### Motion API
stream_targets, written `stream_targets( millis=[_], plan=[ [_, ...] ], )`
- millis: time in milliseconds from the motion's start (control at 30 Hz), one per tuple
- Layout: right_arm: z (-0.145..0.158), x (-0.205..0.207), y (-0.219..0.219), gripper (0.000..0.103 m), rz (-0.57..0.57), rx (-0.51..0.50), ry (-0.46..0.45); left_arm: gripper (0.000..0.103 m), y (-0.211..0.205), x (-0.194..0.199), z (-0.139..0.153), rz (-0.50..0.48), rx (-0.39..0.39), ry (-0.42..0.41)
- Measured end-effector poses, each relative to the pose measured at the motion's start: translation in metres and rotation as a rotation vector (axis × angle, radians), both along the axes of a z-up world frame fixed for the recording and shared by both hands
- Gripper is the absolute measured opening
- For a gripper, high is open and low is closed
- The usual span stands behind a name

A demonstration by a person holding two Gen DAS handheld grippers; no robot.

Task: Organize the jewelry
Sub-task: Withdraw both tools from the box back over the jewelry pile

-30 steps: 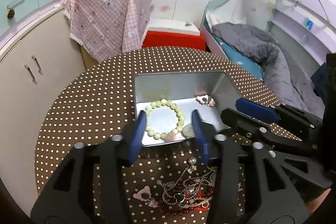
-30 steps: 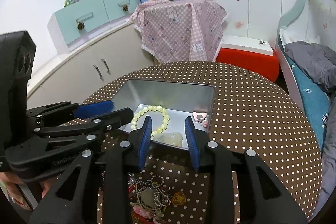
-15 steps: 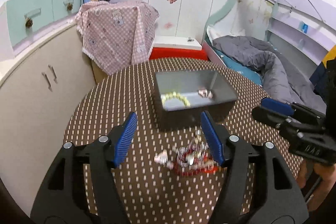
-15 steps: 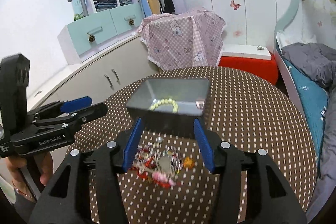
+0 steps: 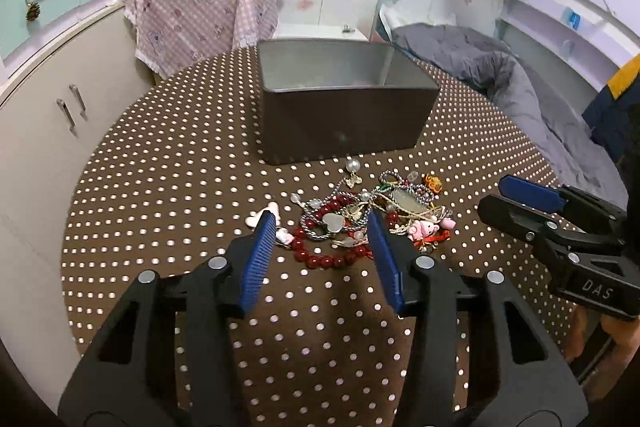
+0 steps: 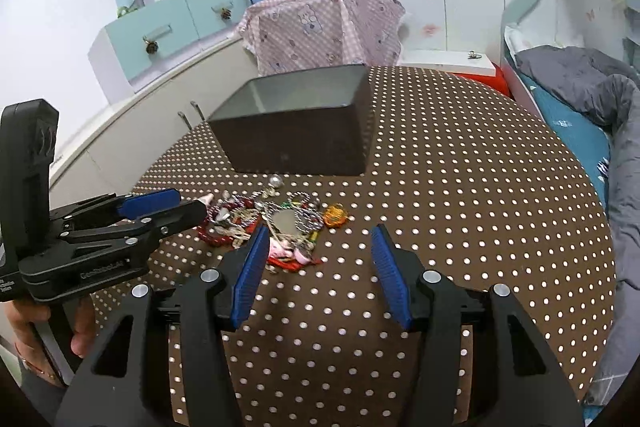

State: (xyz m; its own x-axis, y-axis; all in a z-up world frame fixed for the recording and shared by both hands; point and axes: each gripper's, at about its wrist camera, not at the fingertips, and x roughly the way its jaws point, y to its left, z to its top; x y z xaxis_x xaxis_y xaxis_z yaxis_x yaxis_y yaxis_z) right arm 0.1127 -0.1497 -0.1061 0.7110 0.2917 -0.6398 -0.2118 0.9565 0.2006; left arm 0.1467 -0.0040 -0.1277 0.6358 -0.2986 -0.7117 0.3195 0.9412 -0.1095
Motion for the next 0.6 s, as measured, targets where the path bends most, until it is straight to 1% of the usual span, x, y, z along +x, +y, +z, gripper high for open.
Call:
stream_targets(
  millis=[133, 200, 233, 367, 500, 600],
  plan=[
    [-0.005, -0.001, -0.006, 0.050, -0.009, 0.020, 0.011, 0.046, -0.008, 0.006, -0.005, -0.009, 0.010, 0.011],
    [-0.006, 0.001, -0.007, 0.052, -0.012, 0.023, 0.020, 0.044, -0.010, 0.009, -0.007, -0.010, 0.011, 0.017],
    [-0.007, 0.003, -0.007, 0.052, -0.016, 0.020, 0.030, 0.040, -0.011, 0.012, -0.009, -0.012, 0.013, 0.026],
    [-0.011, 0.006, -0.010, 0.052, -0.025, 0.025, 0.065, 0.037, -0.012, 0.017, -0.013, -0.004, 0.011, 0.037],
    [-0.012, 0.005, -0.013, 0.052, -0.035, 0.041, 0.071, 0.036, -0.012, 0.019, -0.013, -0.007, 0.023, 0.037],
    [-0.012, 0.005, -0.012, 0.052, -0.033, 0.039, 0.070, 0.035, -0.011, 0.020, -0.015, -0.002, 0.053, 0.042]
  ],
)
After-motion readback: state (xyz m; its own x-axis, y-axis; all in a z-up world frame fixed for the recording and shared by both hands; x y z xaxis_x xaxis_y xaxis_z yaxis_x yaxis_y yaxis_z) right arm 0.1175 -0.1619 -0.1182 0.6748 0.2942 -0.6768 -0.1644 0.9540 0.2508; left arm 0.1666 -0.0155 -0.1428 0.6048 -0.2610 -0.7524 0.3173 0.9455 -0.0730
